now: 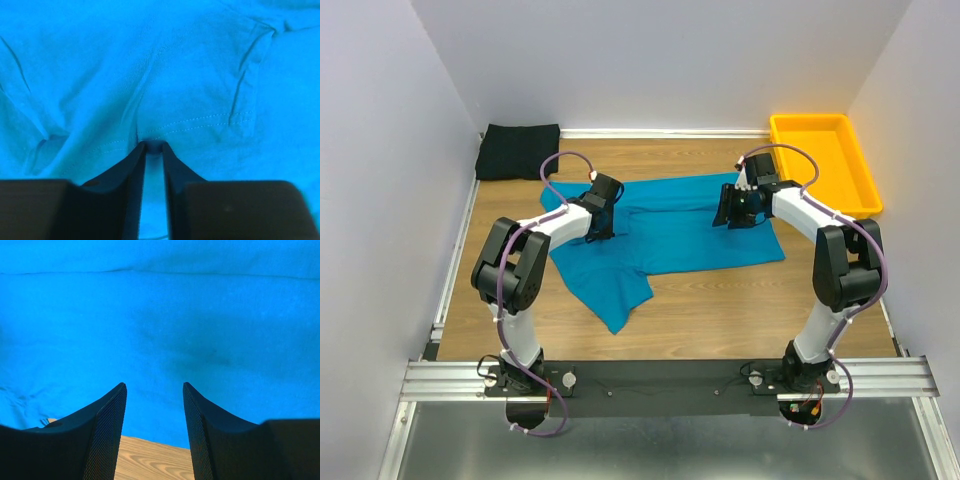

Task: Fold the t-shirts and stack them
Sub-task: Fold the tshirt

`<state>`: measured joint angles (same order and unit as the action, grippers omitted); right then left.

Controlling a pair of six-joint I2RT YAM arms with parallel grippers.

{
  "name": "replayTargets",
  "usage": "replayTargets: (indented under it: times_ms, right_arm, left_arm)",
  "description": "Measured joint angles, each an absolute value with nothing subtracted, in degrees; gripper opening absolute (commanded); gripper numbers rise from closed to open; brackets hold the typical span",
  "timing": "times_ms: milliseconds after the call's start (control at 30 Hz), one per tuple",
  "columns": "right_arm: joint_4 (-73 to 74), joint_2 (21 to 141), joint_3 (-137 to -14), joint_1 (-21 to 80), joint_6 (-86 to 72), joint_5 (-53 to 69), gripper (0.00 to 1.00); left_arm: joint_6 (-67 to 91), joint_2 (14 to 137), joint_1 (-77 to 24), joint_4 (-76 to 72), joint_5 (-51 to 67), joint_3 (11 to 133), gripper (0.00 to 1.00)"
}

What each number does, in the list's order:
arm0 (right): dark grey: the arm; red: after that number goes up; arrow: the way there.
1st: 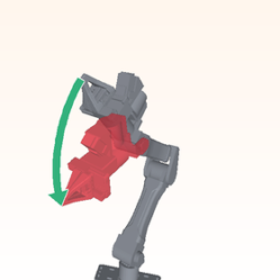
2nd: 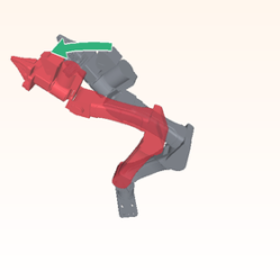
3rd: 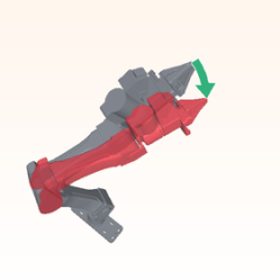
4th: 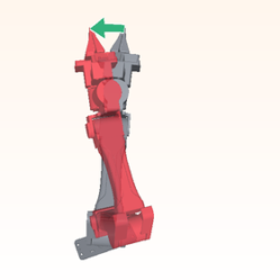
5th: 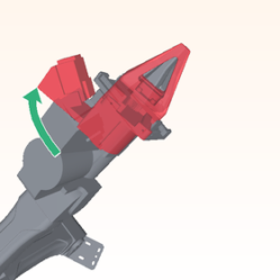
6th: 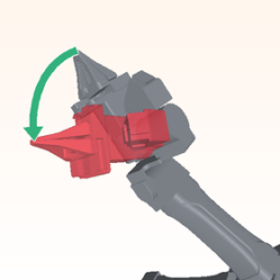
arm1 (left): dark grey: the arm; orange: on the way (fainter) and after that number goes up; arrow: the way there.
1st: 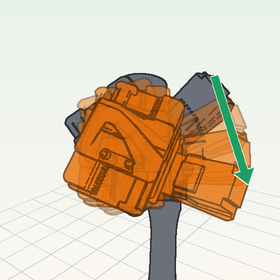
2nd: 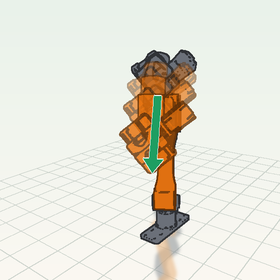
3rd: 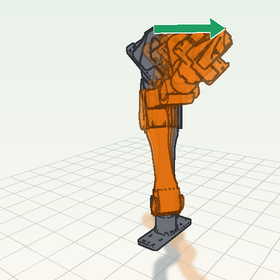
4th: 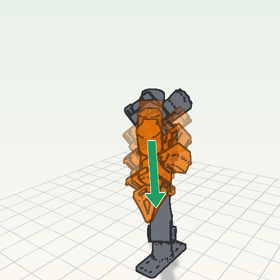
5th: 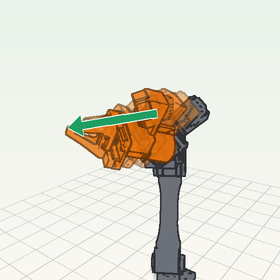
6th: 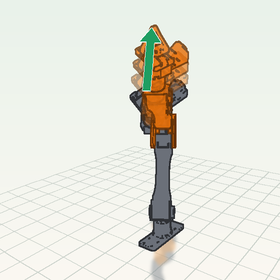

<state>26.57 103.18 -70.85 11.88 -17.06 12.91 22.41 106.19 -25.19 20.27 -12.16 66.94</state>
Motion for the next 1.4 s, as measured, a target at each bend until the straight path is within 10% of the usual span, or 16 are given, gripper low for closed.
replayTargets:
  times_ms: [300, 1400]
  right_arm:
    - [26.5, 103.2, -70.8, 11.9, -17.1, 12.9, 0.56]
    - [28.3, 95.2, -63.9, 10.0, -20.6, 1.1, 0.61]
  left_arm:
    - [22.4, 106.2, -25.1, 20.3, -12.2, 67.0, 0.03]
    - [24.7, 87.2, -13.3, 27.4, -8.6, 58.8, 0.61]
